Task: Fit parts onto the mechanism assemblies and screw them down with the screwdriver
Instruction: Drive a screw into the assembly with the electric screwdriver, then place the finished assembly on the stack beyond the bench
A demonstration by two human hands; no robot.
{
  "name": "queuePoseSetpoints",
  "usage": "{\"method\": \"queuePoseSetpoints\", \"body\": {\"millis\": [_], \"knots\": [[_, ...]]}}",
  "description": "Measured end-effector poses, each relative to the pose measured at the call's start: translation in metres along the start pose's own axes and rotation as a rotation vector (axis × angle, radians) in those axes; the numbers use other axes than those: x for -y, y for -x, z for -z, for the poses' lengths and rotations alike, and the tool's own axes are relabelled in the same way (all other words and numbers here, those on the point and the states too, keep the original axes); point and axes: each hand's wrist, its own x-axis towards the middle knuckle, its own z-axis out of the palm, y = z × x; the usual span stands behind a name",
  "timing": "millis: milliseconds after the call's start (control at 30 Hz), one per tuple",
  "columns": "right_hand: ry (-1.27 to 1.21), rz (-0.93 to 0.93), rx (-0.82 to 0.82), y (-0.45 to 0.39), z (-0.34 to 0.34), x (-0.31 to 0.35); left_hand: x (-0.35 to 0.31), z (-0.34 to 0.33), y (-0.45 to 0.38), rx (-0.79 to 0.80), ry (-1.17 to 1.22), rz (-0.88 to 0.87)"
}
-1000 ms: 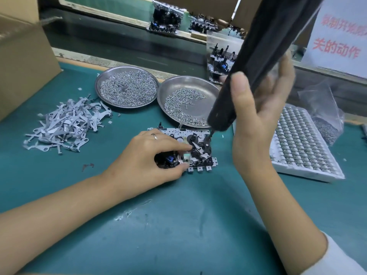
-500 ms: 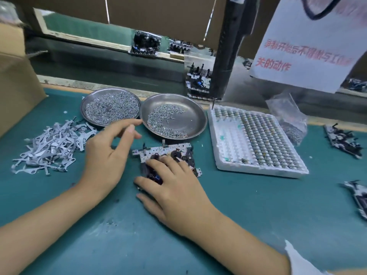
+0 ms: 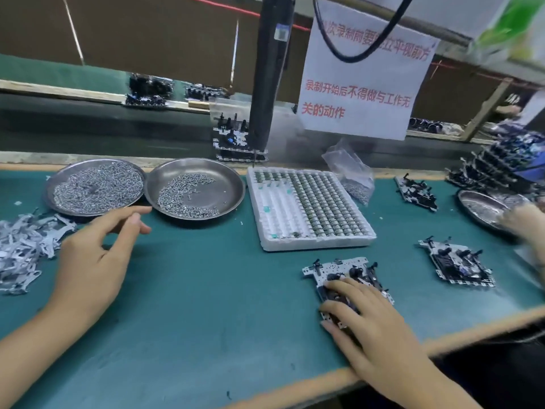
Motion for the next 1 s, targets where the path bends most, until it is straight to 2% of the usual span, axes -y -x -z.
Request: {"method": "queuePoseSetpoints", "body": {"millis": [167,333,400,500,600,667,834,1000], "knots": [[0.127,-0.277,-0.06,0.016,-0.001,-0.051,0.005,-0.001,0.0,0.002,-0.024,0.023],[0.055,-0.602,-0.002,0.018,-0.01,-0.082,-0.001,0.0,0.0,0.012,-0.044,0.012],[0.03,-0.662,0.024,0.014,-0.011,-0.082,-0.005,0.001,0.001,0.017,-0.05,0.002],[0.019,-0.544,-0.079,-0.002,-0.006,-0.06,-0.009,0.0,0.001,0.023,-0.024,0.001],[-0.06,-0.292,-0.245,-0.029,-0.006,-0.018,-0.014,-0.001,0.001,0.02,-0.022,-0.025],[-0.195,-0.135,-0.3,-0.053,-0.011,0.012,-0.019,-0.002,0.002,0.014,-0.05,-0.061],[-0.429,0.121,-0.268,-0.127,-0.039,0.068,-0.022,0.0,-0.002,-0.009,-0.169,-0.083],[-0.483,0.097,-0.185,-0.175,-0.067,0.088,-0.027,-0.001,-0.044,0.097,-0.322,-0.083]]}}
